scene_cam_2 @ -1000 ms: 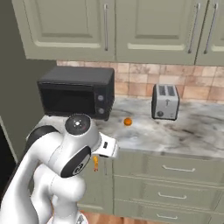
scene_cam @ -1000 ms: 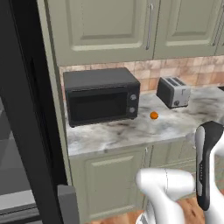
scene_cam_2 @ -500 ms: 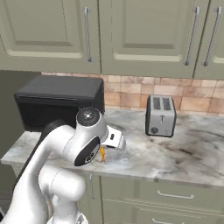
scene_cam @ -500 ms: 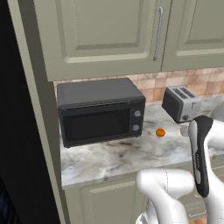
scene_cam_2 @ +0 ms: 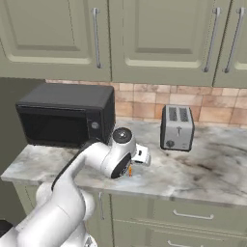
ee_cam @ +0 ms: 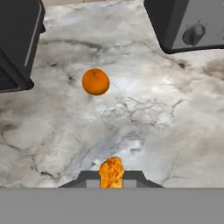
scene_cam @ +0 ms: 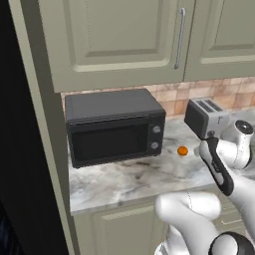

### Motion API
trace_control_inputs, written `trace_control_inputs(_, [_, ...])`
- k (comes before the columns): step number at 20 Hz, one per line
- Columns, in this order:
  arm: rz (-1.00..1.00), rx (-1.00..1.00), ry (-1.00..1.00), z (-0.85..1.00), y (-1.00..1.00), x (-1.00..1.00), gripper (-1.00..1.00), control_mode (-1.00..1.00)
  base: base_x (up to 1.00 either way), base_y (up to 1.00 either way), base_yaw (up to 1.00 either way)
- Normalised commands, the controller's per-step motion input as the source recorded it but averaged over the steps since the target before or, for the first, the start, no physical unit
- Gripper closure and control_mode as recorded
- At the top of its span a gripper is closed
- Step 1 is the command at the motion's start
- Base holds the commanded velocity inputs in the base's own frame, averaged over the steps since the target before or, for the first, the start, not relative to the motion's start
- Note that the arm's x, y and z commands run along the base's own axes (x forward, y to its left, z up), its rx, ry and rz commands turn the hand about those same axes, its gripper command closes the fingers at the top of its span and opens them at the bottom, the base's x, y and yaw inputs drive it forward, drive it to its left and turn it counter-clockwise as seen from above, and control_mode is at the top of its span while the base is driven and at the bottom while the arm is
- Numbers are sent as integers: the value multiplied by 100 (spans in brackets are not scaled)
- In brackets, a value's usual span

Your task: Open the fridge, remove the tangerine, avocado, and shrimp, and place them on any counter.

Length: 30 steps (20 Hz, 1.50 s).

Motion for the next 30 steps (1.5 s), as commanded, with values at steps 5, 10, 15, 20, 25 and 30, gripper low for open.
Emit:
trace_control_inputs(5, [0,2,0,-70,-43,82,100,-100,0,0,0])
trace_control_inputs(10, [0,0,0,-43,-42,43,100,-100,0,0,0])
trace_control_inputs(15, [0,0,0,-23,-8,57,-100,-100,0,0,0])
trace_control_inputs(20, [0,0,0,1,-7,45,-100,-100,0,0,0])
trace_control_inputs(25, [0,0,-2,31,-2,25,-100,-100,0,0,0])
trace_control_inputs(30, [0,0,-16,95,-16,-45,-100,-100,0,0,0])
